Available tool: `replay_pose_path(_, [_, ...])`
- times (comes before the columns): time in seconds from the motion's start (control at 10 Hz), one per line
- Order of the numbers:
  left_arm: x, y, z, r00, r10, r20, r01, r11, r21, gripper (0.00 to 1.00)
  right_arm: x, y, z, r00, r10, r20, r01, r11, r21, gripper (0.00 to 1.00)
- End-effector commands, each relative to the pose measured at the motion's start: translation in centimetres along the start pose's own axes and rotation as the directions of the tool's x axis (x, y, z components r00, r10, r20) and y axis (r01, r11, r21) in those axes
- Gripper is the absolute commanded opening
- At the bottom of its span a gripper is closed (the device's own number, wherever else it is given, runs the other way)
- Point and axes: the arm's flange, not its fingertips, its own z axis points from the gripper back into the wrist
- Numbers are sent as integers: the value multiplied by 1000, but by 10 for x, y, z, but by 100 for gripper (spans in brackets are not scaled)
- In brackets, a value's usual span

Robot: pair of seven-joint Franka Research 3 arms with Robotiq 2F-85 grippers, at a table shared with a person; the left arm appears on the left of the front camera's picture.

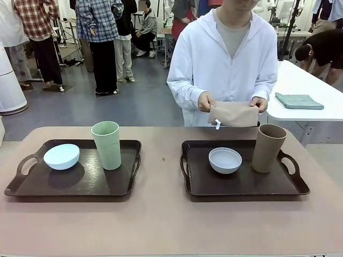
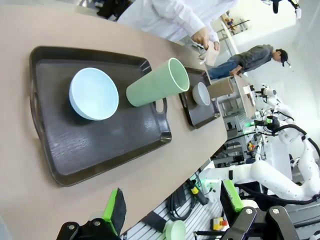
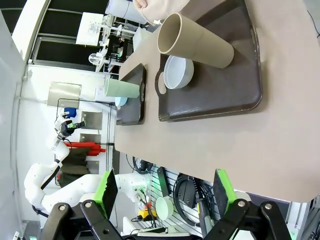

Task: Set up a tray with a mat and arrange the tableware.
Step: Pick up the Picnic Bowl and Reusable plastic cup from the Handle tray in front of the human's position and hold them in the air.

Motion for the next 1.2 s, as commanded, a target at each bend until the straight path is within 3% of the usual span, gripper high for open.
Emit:
replay_pose_path(0.0, [1,0,1,1000,6,11,-6,1000,-8,100,2,1,0,1000,11,10,-11,1000,26,100])
replay_pose_path(1.1, [1,0,1,1000,6,11,-6,1000,-8,100,2,1,0,1000,11,10,-11,1000,26,100])
